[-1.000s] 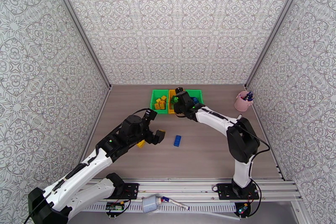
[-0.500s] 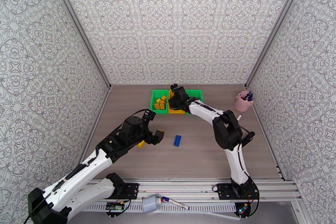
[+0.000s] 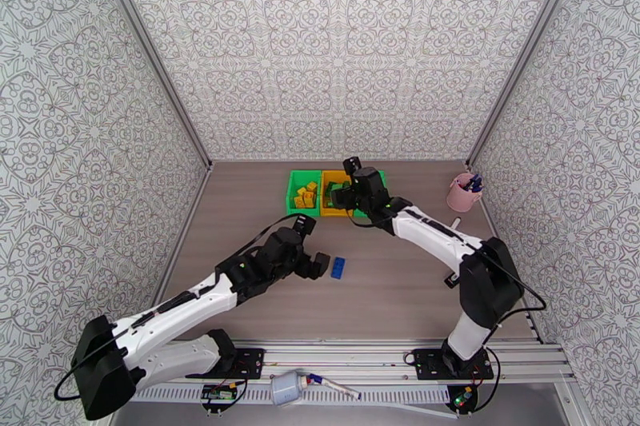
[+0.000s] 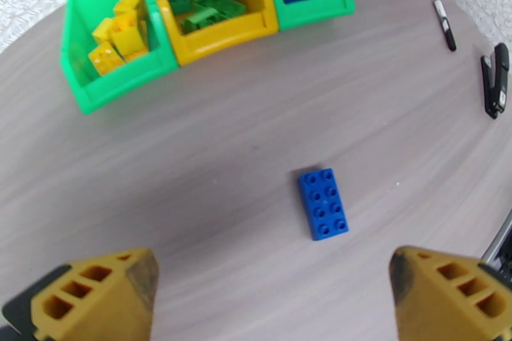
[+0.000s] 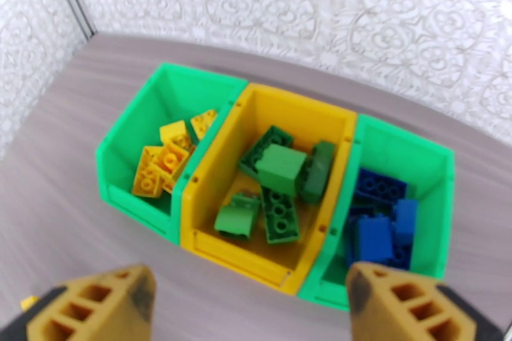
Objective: Sort the legos into containers by color
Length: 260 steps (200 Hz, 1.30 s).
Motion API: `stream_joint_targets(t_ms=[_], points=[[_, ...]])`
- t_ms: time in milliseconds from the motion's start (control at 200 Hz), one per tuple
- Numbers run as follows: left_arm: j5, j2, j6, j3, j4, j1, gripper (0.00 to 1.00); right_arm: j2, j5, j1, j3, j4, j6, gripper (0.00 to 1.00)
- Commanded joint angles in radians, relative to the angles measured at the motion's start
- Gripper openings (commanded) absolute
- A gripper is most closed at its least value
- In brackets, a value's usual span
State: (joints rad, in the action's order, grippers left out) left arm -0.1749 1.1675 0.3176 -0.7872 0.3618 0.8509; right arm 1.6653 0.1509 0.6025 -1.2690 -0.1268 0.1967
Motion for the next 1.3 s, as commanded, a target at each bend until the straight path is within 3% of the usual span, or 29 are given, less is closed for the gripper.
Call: stream_joint_targets(t_ms=[0,365,940,1055,1295], points=[[-0.061,0.084,0.053,-0.065,-0.007,0.045,1.00,-0.084,0.044,-0.015,0.108,0.050,0.024,0.87],[-0.041,0.383,0.103,-0.187,0.019,0.072,0.97,-0.251,0.082,-0.038,0.309,0.062,0.033,0.92],[0.017,0.700,0.124,-0.392,0.143,0.074,0.77,-0.257,0.070,-0.047,0.360,0.060,0.077,0.92],[0.015,0.732,0.132,-0.417,0.167,0.074,0.70,-0.259,0.087,-0.046,0.364,0.046,0.079,0.92],[-0.001,0.761,0.144,-0.441,0.190,0.077,0.42,-0.278,0.104,-0.049,0.384,0.042,0.081,0.92]])
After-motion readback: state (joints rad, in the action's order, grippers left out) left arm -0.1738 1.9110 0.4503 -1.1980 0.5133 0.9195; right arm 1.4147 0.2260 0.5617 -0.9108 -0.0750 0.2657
